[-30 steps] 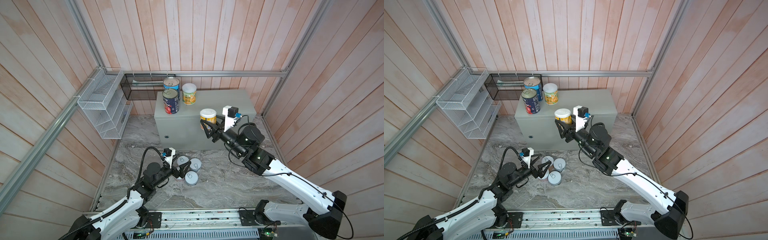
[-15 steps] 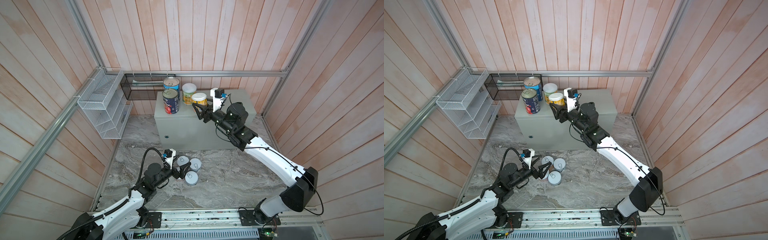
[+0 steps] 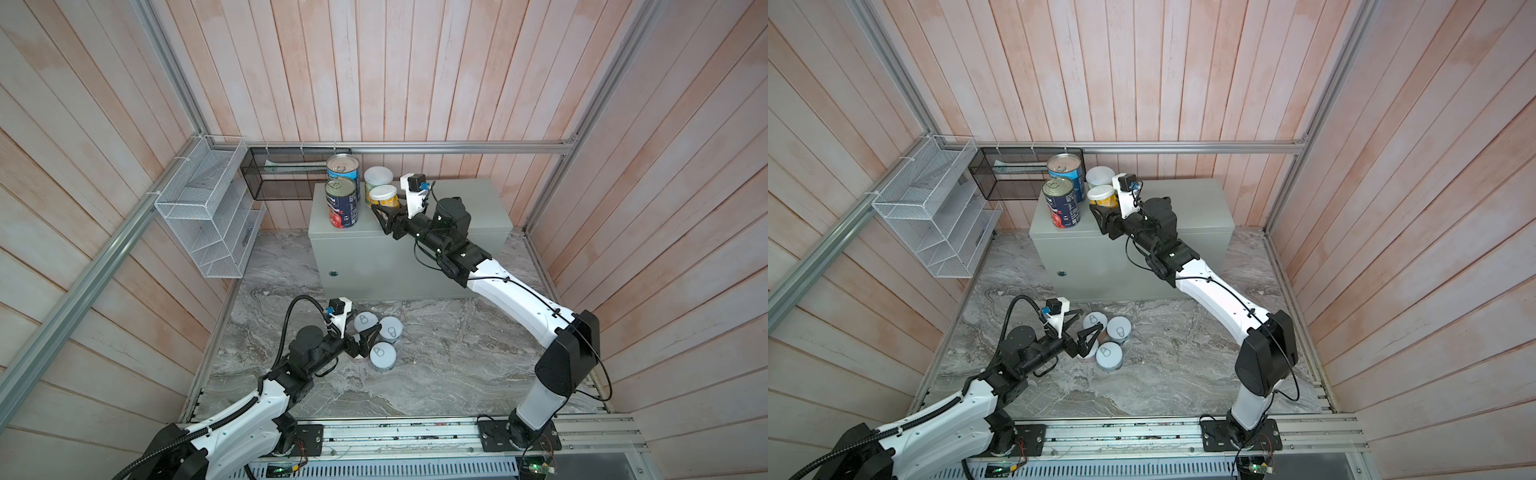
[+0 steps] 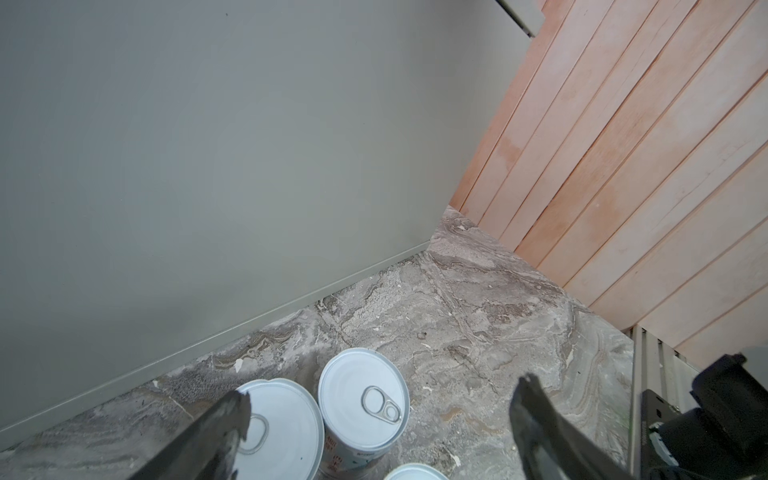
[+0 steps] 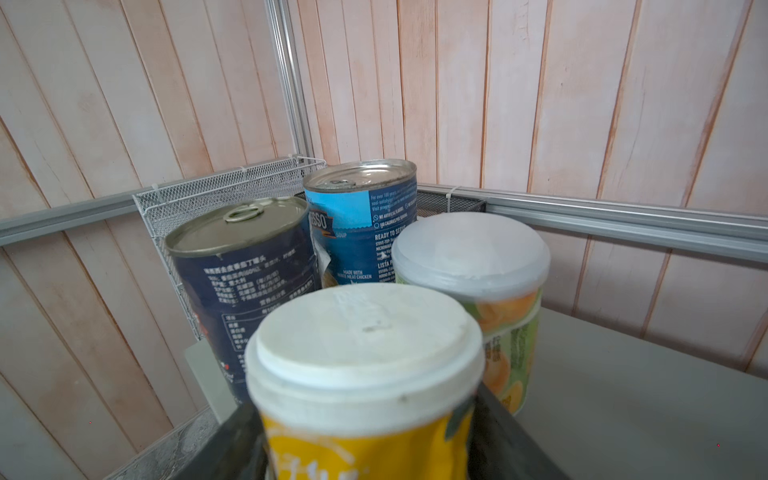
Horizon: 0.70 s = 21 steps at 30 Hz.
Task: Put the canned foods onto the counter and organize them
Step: 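Lift the yellow can with the right gripper up onto the cabinet top, then lower the yellow can beside the fruit can and open the right gripper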
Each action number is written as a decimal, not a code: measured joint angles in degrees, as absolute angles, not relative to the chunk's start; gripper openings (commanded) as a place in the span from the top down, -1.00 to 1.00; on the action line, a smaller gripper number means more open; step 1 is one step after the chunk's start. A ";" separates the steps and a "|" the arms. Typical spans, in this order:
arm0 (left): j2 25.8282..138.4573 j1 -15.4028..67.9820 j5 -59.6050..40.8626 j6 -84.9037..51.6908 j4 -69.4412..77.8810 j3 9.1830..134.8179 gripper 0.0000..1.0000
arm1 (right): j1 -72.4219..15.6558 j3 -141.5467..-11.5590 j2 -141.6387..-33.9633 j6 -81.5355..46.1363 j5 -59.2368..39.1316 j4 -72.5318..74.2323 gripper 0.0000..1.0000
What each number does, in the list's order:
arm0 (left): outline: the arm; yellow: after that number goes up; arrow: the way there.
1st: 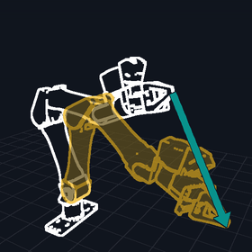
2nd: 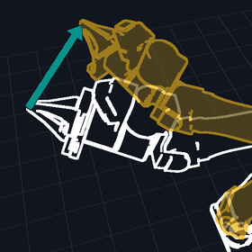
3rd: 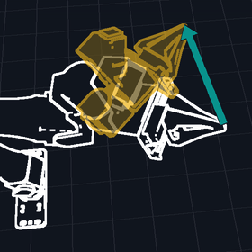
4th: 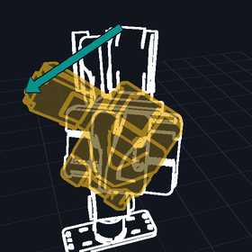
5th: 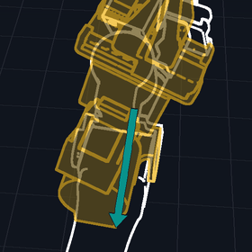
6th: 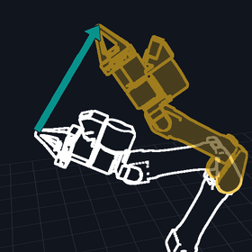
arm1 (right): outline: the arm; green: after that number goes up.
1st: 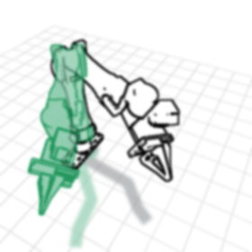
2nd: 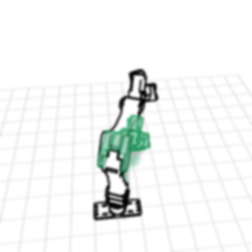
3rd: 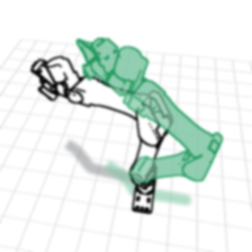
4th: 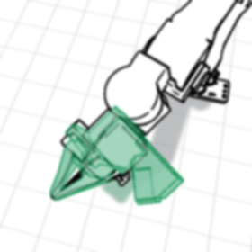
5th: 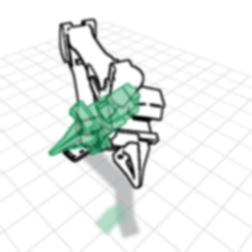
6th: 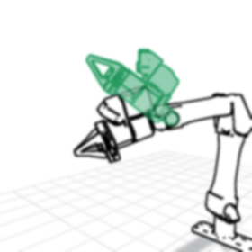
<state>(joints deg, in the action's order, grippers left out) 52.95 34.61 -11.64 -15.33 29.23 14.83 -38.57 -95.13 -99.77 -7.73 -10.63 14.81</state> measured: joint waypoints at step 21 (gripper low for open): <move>56.75 34.61 -11.64 -14.74 29.21 14.94 -1.00 | -38.54 -97.03 -104.38 -3.81 -8.80 16.82 -0.37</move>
<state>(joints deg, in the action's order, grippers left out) 56.75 34.61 -11.64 -14.74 29.21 14.94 -38.54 -97.03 -104.38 -3.81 -8.80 16.82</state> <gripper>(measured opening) 0.998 0.684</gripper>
